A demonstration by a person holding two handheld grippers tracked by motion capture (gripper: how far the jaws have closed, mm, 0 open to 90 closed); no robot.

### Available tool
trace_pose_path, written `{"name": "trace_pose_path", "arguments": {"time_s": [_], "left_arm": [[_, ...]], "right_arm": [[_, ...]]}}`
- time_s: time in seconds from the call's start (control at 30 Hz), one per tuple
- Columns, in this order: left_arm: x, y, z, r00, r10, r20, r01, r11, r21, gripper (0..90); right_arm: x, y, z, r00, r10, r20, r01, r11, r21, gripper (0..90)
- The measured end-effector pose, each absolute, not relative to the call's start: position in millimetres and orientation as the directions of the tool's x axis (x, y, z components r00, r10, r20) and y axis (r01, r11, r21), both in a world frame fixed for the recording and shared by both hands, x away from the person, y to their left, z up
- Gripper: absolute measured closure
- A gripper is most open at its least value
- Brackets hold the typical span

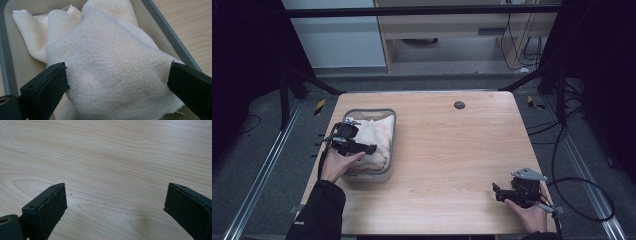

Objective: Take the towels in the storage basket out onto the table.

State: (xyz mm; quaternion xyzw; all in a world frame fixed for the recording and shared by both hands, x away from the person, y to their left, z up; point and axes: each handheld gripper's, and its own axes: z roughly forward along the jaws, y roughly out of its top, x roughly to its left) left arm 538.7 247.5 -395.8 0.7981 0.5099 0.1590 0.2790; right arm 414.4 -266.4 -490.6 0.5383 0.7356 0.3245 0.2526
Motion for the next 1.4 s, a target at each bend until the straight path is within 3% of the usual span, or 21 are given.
{"name": "trace_pose_path", "arguments": {"time_s": [0.53,0.77,1.4], "left_arm": [[544.4,245.2,-413.1,0.423,0.905,-0.054,0.755,-0.318,0.573,2.0],[544.6,246.4,-416.5,0.421,0.905,-0.070,0.762,-0.311,0.567,9.5],[542.6,245.9,-418.8,0.404,0.908,-0.114,0.794,-0.286,0.536,58.3]], "right_arm": [[414.8,-265.5,-491.3,-0.297,0.955,-0.018,0.636,0.213,0.742,3.5],[414.9,-265.6,-491.4,-0.301,0.953,-0.019,0.638,0.217,0.739,3.4],[414.8,-265.6,-491.1,-0.302,0.953,-0.017,0.639,0.216,0.739,3.4]]}}
